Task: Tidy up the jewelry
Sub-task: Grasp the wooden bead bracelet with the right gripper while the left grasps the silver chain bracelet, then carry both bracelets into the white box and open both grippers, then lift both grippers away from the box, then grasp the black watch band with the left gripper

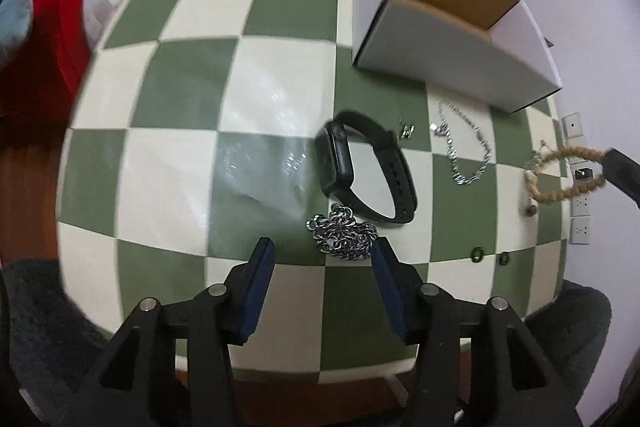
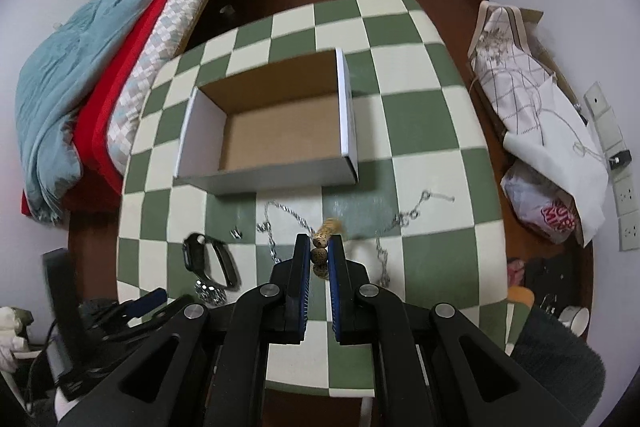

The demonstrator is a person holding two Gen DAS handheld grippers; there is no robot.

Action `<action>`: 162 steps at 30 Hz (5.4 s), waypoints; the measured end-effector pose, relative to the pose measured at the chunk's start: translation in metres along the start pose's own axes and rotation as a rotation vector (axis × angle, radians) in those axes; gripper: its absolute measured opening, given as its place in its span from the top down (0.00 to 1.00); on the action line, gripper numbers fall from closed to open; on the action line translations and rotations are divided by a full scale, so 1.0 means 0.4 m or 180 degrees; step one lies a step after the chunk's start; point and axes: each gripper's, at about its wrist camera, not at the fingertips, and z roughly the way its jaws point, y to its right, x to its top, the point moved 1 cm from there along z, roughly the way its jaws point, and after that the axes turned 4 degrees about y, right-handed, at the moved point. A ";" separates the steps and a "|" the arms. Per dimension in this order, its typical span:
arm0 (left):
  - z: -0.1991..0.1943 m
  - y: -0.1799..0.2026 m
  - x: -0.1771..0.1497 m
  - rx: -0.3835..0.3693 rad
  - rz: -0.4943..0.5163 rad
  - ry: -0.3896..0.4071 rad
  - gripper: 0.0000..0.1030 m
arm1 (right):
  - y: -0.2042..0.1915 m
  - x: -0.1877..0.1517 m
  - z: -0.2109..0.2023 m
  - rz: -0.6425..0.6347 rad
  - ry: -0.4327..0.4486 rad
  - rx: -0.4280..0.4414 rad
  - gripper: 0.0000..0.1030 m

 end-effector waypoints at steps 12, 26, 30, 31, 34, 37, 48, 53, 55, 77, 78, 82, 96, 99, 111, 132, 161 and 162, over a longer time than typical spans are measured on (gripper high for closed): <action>0.001 0.033 -0.034 0.0094 0.0294 0.0375 0.91 | 0.004 -0.047 0.027 0.0085 -0.0102 -0.0015 0.91; -0.272 0.072 0.053 -0.0263 0.0435 0.1006 0.91 | -0.016 0.028 -0.075 0.0107 0.0138 0.0247 0.91; -0.325 0.125 0.152 -0.0422 0.0475 0.1160 0.91 | -0.045 0.085 -0.124 0.0057 0.0278 0.0363 0.91; -0.340 0.134 0.176 -0.0453 0.0477 0.1211 0.91 | -0.054 0.107 -0.137 0.0044 0.0326 0.0401 0.91; -0.358 0.166 0.247 -0.0485 0.0553 0.1287 0.91 | -0.077 0.169 -0.154 -0.0025 0.0425 0.0414 0.91; -0.340 0.186 0.314 -0.0488 0.0600 0.1254 0.91 | -0.098 0.231 -0.138 -0.0087 0.0456 0.0377 0.91; -0.140 0.180 0.483 -0.0547 0.0467 0.0645 0.91 | -0.124 0.356 0.074 -0.0226 0.0082 0.0164 0.91; -0.098 0.168 0.513 -0.0587 0.0296 0.0418 0.90 | -0.123 0.381 0.127 -0.0224 -0.0075 0.0196 0.91; -0.099 0.163 0.520 -0.0593 0.0241 0.0400 0.89 | -0.117 0.387 0.144 -0.0213 -0.0150 0.0172 0.90; -0.184 0.090 0.380 0.0669 0.0418 0.1075 0.00 | -0.087 0.218 0.113 -0.0486 0.0000 -0.0773 0.00; -0.193 0.089 0.373 0.0681 0.0417 0.1095 0.00 | -0.090 0.212 0.104 -0.0485 0.0022 -0.0768 0.00; -0.242 0.092 0.341 0.0644 0.0413 0.1200 0.00 | -0.095 0.191 0.047 -0.0477 0.0168 -0.0764 0.00; -0.417 0.113 0.216 0.0660 0.0499 0.1605 0.00 | -0.133 0.108 -0.205 -0.0520 0.0811 -0.0796 0.00; -0.453 0.115 0.191 0.0627 0.0497 0.1680 0.00 | -0.141 0.090 -0.249 -0.0547 0.0917 -0.0805 0.00; -0.566 0.123 0.106 0.0670 0.0451 0.1890 0.00 | -0.163 0.011 -0.377 -0.0563 0.1204 -0.0782 0.00; -0.272 0.030 0.059 0.1058 0.0390 0.1167 0.00 | 0.065 -0.066 -0.095 0.0164 0.0391 -0.0696 0.09; 0.072 0.014 0.100 0.0704 0.0384 0.0315 0.91 | 0.048 -0.042 0.167 0.0303 -0.0075 -0.0219 0.37; 0.072 0.007 0.095 0.0725 0.0382 0.0322 0.91 | 0.030 -0.036 0.178 0.0247 -0.0056 -0.0215 0.37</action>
